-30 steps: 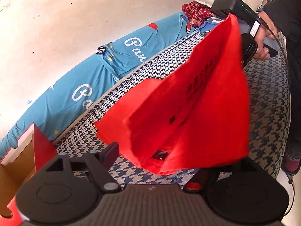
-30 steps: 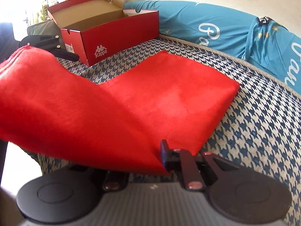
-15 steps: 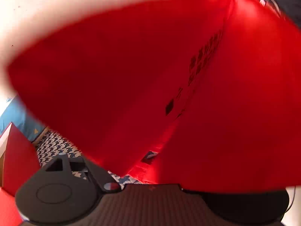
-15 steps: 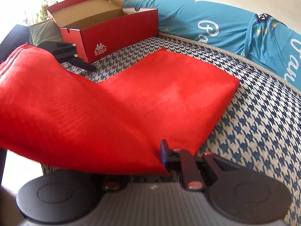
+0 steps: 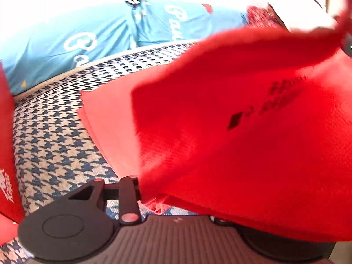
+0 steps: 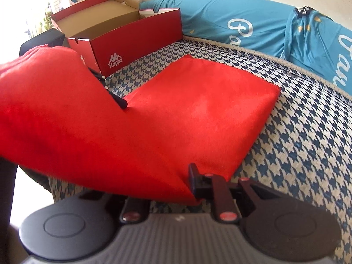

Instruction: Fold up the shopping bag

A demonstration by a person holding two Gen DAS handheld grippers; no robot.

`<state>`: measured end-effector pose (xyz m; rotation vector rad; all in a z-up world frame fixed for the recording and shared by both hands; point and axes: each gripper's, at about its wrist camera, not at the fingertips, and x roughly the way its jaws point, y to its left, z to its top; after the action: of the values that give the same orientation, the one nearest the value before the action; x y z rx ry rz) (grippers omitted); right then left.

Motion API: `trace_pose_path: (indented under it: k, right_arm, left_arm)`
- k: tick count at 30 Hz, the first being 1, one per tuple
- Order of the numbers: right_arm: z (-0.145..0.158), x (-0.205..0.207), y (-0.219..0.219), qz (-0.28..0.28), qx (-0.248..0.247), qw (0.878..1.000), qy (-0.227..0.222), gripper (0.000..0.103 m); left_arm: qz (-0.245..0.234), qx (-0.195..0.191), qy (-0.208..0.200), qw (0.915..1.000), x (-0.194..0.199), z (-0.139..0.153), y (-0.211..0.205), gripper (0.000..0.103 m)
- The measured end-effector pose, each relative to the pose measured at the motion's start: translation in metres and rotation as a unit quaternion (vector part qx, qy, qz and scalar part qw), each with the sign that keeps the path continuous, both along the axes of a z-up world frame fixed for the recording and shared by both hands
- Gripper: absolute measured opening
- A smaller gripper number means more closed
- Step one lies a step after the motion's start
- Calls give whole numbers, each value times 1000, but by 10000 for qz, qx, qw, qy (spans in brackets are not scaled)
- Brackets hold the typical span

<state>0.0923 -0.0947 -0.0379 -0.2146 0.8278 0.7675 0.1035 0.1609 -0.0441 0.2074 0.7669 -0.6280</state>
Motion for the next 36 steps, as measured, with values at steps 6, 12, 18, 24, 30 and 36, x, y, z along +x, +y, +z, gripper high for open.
trace_pose_path:
  k: [6, 12, 18, 24, 30, 36]
  right_arm:
    - [-1, 11, -7, -296, 256, 9990, 228, 19]
    - [0, 23, -14, -621, 627, 9949, 485, 19]
    - [0, 36, -20, -1024, 917, 9881, 685, 19]
    - [-3, 47, -27, -1365, 1216, 9784, 965, 19]
    - [-6, 55, -28, -1455, 1368, 9753, 944, 19]
    - [-5, 60, -26, -1620, 1451, 9713, 967, 19]
  left_arm:
    - [355, -332, 259, 9985, 12, 4, 4, 39]
    - [796, -706, 581, 9926, 24, 9, 10, 39]
    - [1006, -871, 702, 9886, 31, 16, 8, 39]
    - [1235, -1102, 859, 9825, 38, 21, 11, 41]
    - [1462, -1234, 951, 9769, 42, 24, 7, 45]
    - [1786, -1453, 1081, 9671, 41, 22, 3, 48]
